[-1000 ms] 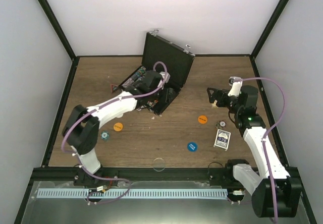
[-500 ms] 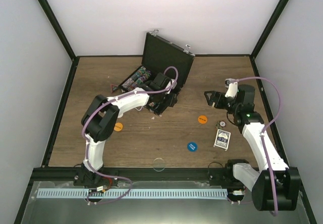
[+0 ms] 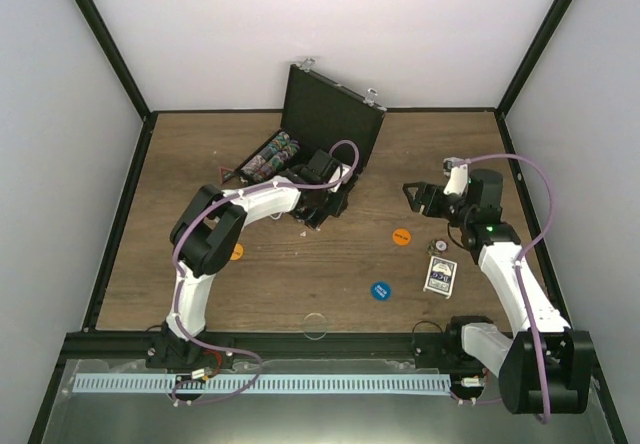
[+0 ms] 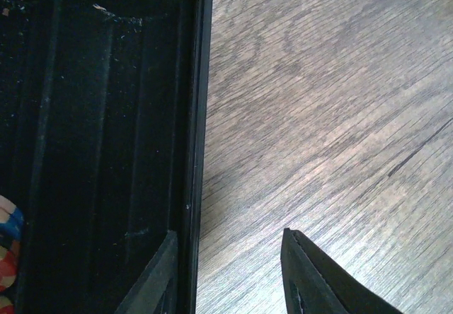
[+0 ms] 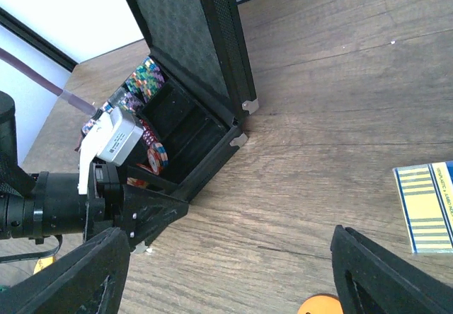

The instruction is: Pack up texas hold em set

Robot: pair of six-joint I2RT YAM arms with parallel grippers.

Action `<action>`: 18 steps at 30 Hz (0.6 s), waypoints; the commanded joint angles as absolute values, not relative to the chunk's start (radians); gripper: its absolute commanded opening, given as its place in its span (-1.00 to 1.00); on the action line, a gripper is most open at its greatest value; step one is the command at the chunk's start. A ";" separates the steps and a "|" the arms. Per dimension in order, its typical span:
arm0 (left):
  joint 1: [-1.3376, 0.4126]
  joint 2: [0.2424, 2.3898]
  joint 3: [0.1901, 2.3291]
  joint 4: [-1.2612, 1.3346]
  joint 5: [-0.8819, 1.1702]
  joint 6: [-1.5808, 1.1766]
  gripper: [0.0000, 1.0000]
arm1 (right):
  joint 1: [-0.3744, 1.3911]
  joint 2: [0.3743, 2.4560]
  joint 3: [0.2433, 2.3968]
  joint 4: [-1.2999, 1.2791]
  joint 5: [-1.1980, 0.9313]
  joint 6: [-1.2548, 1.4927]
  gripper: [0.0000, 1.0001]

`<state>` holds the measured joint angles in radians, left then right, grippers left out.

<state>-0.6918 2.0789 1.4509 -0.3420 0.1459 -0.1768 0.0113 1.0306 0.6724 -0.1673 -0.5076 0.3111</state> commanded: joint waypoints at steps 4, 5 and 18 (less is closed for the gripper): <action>-0.715 2.104 1.433 -0.301 0.187 -0.064 -0.57 | 0.020 1.024 0.690 -0.145 -0.489 0.309 0.49; -0.722 2.110 1.436 -0.303 0.182 -0.045 -0.64 | 0.020 1.021 0.687 -0.131 -0.478 0.314 0.47; -0.811 2.096 1.374 -0.256 0.316 0.058 -0.81 | 0.020 0.985 0.637 -0.119 -0.418 0.342 0.44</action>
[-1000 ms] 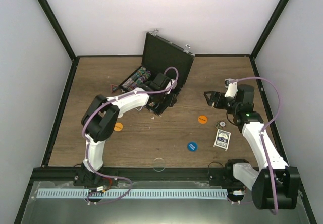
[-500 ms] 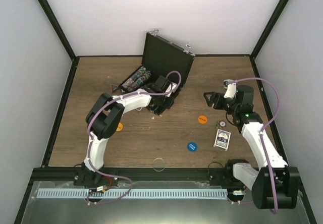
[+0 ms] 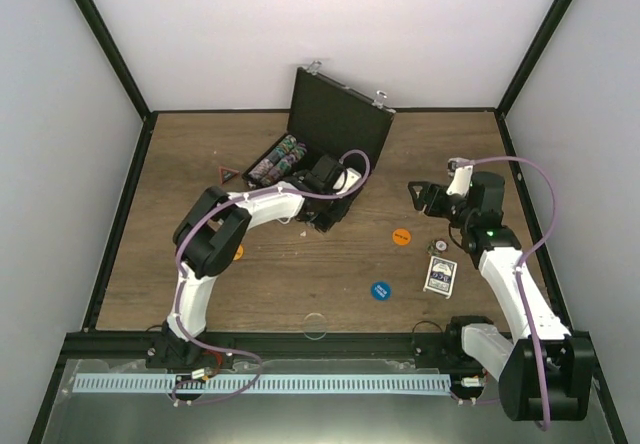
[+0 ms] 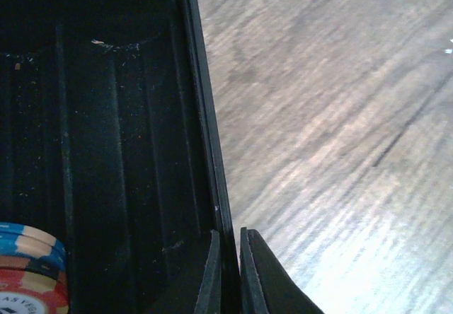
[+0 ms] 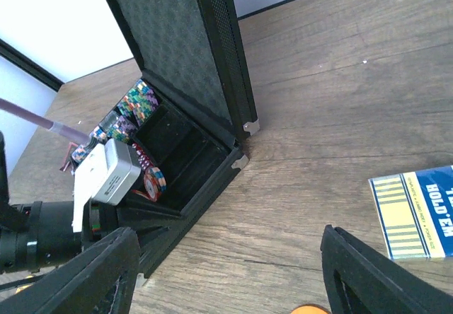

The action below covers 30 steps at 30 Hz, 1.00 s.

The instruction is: Pack up texas hold em set

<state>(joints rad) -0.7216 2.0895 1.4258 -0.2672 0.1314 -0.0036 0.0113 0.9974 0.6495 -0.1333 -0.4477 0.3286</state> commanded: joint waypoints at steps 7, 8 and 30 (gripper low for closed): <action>-0.819 2.055 1.325 -0.235 0.366 0.034 -0.80 | 0.020 0.997 0.637 -0.126 -0.417 0.345 0.44; -0.818 2.041 1.312 -0.225 0.377 0.028 -0.79 | 0.020 0.995 0.634 -0.126 -0.416 0.346 0.44; -0.286 1.379 1.282 -0.393 0.509 -0.245 1.00 | 0.026 1.178 0.761 -0.390 -0.134 0.394 0.67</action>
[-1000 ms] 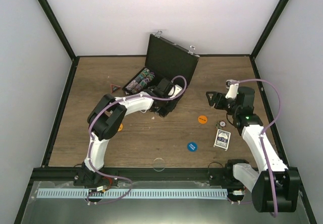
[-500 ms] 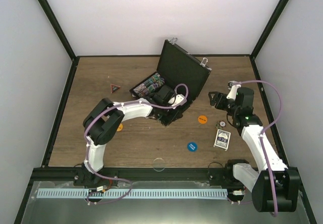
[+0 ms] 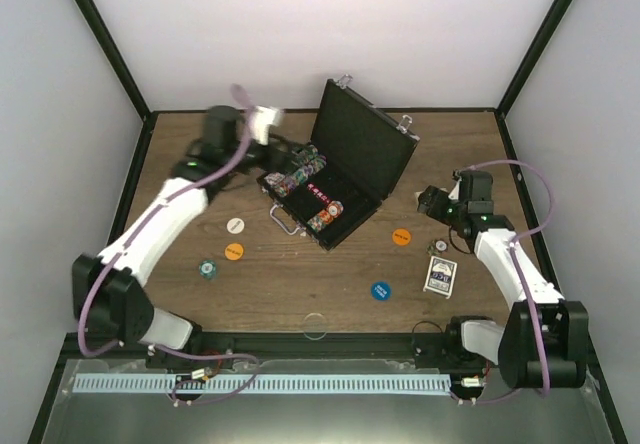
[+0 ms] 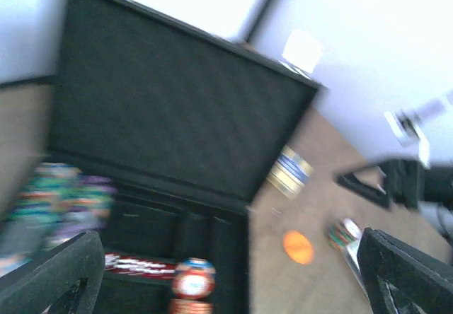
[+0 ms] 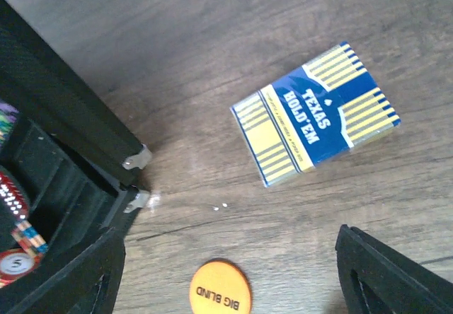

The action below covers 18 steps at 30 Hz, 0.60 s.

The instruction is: Pack up texas hold em set

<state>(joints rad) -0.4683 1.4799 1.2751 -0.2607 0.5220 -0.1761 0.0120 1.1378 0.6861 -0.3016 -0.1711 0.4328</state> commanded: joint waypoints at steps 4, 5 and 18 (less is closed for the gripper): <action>-0.135 1.297 1.220 -0.472 0.278 -0.198 1.00 | 0.088 1.224 0.803 -0.430 -0.099 0.361 0.57; -0.132 1.272 1.191 -0.463 0.183 -0.187 1.00 | 0.116 1.241 0.815 -0.446 -0.080 0.355 0.56; -0.132 1.135 0.991 -0.353 -0.215 -0.070 1.00 | 0.308 1.427 0.845 -0.554 -0.008 0.407 0.45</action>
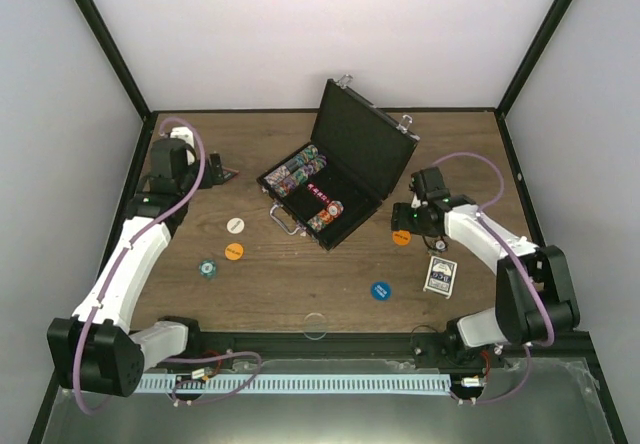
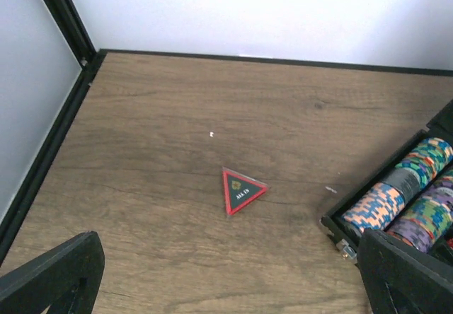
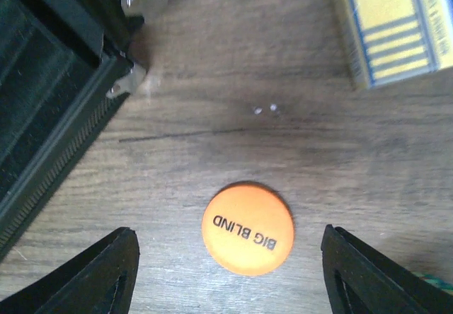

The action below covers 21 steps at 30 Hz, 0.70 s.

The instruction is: Pack up texas hold em set

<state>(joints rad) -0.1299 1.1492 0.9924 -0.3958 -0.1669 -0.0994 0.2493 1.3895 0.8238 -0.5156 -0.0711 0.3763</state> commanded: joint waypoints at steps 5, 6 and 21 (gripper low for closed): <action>-0.132 1.149 0.999 -0.373 -0.225 -0.076 1.00 | 0.337 1.462 0.821 -0.541 0.014 0.436 0.45; -0.132 1.148 0.997 -0.371 -0.223 -0.077 1.00 | 0.338 1.466 0.819 -0.535 0.014 0.440 0.45; -0.132 1.154 0.994 -0.368 -0.173 -0.080 1.00 | 0.366 1.535 0.802 -0.503 0.107 0.497 0.47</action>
